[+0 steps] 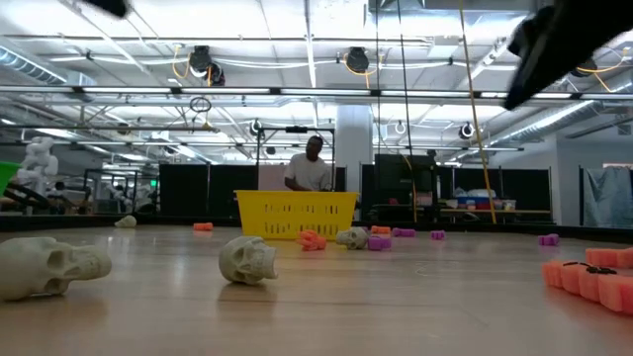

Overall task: Sort Halloween decoration
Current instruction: Put the orange skeleton toy in the blue basket

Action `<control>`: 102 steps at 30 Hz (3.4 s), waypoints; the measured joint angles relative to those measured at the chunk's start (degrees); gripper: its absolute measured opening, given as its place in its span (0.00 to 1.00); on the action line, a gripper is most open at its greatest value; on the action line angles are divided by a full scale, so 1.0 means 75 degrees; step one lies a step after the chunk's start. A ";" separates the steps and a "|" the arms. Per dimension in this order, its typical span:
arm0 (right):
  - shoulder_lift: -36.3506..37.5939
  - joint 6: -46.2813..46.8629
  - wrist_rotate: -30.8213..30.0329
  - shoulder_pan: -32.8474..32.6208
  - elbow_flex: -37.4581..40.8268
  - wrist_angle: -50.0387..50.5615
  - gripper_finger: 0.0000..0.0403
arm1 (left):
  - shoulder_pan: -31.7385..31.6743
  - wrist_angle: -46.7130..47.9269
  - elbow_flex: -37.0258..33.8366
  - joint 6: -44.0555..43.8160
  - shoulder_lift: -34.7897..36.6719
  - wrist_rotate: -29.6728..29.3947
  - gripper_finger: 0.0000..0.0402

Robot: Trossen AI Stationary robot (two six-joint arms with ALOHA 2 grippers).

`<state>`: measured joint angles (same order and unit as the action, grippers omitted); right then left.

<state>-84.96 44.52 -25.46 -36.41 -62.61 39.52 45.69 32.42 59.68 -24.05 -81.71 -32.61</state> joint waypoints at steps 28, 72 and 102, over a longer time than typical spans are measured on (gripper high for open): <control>-0.2255 -0.1049 0.2415 0.0649 -0.0058 0.1089 0.60 | -0.0691 -0.2386 -0.0009 0.0518 -0.0868 -0.1448 0.47; -0.2118 -0.0934 0.2414 0.0174 -0.0742 0.1166 0.11 | -0.0691 -0.2243 -0.0009 0.0457 -0.0866 -0.1427 0.47; -0.0299 -0.2186 -0.3030 -0.2046 -0.0356 -0.0641 0.11 | -0.0691 -0.2322 -0.0012 0.0454 -0.0863 -0.1425 0.47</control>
<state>-87.20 28.12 -48.18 -51.76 -65.28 34.71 40.51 15.00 59.59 -20.64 -88.18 -43.29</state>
